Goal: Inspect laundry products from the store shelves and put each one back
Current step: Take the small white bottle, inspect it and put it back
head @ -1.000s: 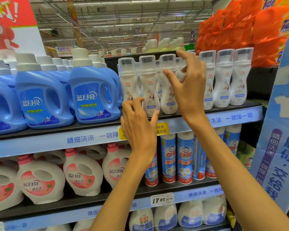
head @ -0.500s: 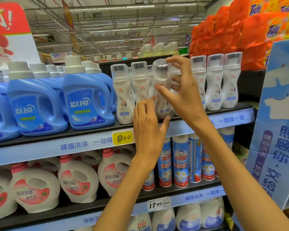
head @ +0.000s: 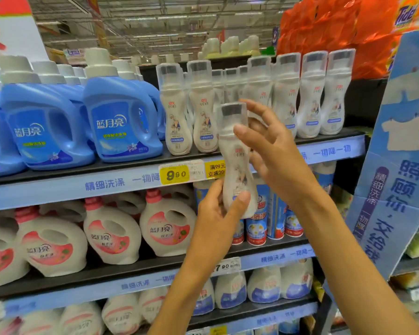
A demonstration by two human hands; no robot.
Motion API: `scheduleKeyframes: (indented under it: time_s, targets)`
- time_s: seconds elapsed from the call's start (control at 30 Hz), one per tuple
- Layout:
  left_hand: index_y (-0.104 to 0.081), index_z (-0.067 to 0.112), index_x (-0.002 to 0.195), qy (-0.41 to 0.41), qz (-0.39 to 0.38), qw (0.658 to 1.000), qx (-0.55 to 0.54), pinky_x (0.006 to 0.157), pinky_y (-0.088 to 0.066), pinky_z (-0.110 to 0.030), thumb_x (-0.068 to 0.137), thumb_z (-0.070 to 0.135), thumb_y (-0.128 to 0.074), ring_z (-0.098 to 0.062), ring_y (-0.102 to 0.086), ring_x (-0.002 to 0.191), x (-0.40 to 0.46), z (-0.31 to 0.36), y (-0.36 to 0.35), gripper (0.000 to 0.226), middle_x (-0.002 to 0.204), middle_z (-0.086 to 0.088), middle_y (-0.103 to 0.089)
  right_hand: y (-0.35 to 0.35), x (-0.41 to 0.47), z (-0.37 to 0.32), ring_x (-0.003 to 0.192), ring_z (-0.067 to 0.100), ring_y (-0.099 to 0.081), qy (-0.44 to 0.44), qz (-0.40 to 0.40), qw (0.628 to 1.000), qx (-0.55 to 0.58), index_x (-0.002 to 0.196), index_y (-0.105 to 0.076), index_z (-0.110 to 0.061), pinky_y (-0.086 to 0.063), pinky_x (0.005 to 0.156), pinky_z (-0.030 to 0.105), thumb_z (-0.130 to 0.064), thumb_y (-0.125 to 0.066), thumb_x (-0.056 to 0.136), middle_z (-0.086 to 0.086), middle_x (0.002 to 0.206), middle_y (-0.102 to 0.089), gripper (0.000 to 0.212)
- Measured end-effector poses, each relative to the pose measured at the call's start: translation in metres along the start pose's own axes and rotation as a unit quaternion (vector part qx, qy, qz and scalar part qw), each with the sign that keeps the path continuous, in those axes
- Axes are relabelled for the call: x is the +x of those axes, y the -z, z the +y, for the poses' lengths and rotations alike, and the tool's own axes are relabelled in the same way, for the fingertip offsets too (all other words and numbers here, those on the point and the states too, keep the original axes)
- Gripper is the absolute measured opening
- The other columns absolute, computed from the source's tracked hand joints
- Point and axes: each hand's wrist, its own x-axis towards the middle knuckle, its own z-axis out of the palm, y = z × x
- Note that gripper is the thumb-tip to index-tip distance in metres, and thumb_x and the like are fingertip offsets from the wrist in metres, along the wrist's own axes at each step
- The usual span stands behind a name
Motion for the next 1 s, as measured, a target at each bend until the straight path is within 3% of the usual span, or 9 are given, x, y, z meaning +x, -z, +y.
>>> scheduleKeyframes:
  time_s: [0.1,0.17,0.27,0.37,0.47,0.63,0.73,0.83,1.0]
  targets:
    - [-0.058,0.026,0.115,0.11,-0.005,0.991,-0.075,0.071,-0.051,-0.016,0.076,0.051,-0.054,-0.004,-0.067,0.09,-0.021,-0.009,-0.005,0.046,0.102,0.004,-0.071,-0.01,-0.008,0.017,0.091,0.026,-0.069,-0.128,-0.027,0.978,0.166,0.133,-0.044,-0.009,-0.058,0.069,0.033,-0.026,-0.052,0.094,0.013,0.114,-0.066,0.043]
    - [-0.063,0.021,0.106,0.178,0.017,0.968,-0.177,0.064,-0.054,-0.026,0.067,0.054,-0.056,-0.013,-0.07,0.077,-0.029,-0.012,-0.005,0.051,0.089,-0.002,-0.073,-0.015,-0.013,0.027,0.082,0.021,-0.069,-0.159,-0.03,0.969,0.185,0.123,-0.053,-0.007,-0.058,0.067,0.031,-0.028,-0.045,0.096,0.014,0.112,-0.067,0.035]
    - [-0.065,0.012,0.094,0.227,0.034,0.945,-0.232,0.046,-0.047,-0.023,0.064,0.058,-0.054,-0.017,-0.064,0.054,-0.038,-0.013,0.002,0.055,0.068,-0.009,-0.069,-0.021,-0.021,0.04,0.08,0.017,-0.068,-0.171,-0.037,0.964,0.202,0.113,-0.057,-0.01,-0.058,0.069,0.03,-0.028,-0.053,0.086,0.008,0.101,-0.069,0.032]
    - [-0.063,0.012,0.097,0.21,0.068,0.961,-0.164,0.045,-0.048,-0.025,0.069,0.063,-0.047,-0.021,-0.065,0.059,-0.046,-0.018,0.007,0.06,0.071,-0.013,-0.067,-0.023,-0.028,0.046,0.08,0.017,-0.068,-0.158,-0.028,0.963,0.214,0.113,-0.057,-0.012,-0.058,0.069,0.03,-0.023,-0.058,0.082,0.004,0.096,-0.068,0.033]
    - [-0.058,0.026,0.1,0.187,0.09,0.975,-0.074,0.061,-0.056,-0.024,0.073,0.06,-0.041,-0.023,-0.067,0.086,-0.053,-0.024,0.011,0.047,0.098,-0.015,-0.066,-0.024,-0.034,0.047,0.083,0.015,-0.069,-0.119,-0.005,0.978,0.174,0.116,-0.056,-0.016,-0.056,0.068,0.026,-0.02,-0.063,0.079,-0.003,0.092,-0.071,0.038]
    - [-0.055,0.02,0.1,0.146,0.042,0.987,0.047,0.053,-0.043,-0.014,0.07,0.058,-0.06,0.001,-0.055,0.058,-0.063,-0.028,0.002,0.049,0.081,-0.003,-0.06,-0.025,-0.044,0.045,0.082,0.009,-0.068,-0.106,0.039,0.988,0.104,0.112,-0.058,-0.019,-0.055,0.07,0.023,-0.028,-0.068,0.072,-0.009,0.085,-0.07,0.041]
    - [-0.057,0.004,0.101,0.177,0.036,0.982,-0.046,0.044,-0.038,-0.017,0.077,0.051,-0.064,-0.004,-0.051,0.051,-0.067,-0.024,-0.008,0.053,0.071,-0.002,-0.06,-0.017,-0.045,0.041,0.086,0.016,-0.07,-0.136,0.012,0.979,0.149,0.115,-0.056,-0.014,-0.057,0.072,0.028,-0.035,-0.059,0.077,0.0,0.093,-0.069,0.043]
    - [-0.062,0.004,0.096,0.194,0.003,0.972,-0.134,0.043,-0.038,-0.019,0.078,0.053,-0.054,-0.013,-0.046,0.05,-0.069,-0.023,-0.013,0.052,0.069,-0.005,-0.061,-0.007,-0.043,0.039,0.087,0.023,-0.071,-0.182,-0.036,0.96,0.21,0.117,-0.055,-0.011,-0.059,0.073,0.035,-0.032,-0.046,0.09,0.008,0.097,-0.071,0.035]
    - [-0.062,0.01,0.106,0.196,0.047,0.975,-0.093,0.053,-0.052,-0.02,0.07,0.057,-0.053,-0.012,-0.066,0.06,-0.058,-0.021,-0.031,0.06,0.079,-0.006,-0.072,0.01,-0.036,0.034,0.077,0.015,-0.067,-0.15,-0.039,0.973,0.173,0.125,-0.052,-0.011,-0.058,0.067,0.031,-0.023,-0.046,0.095,0.005,0.095,-0.066,0.033]
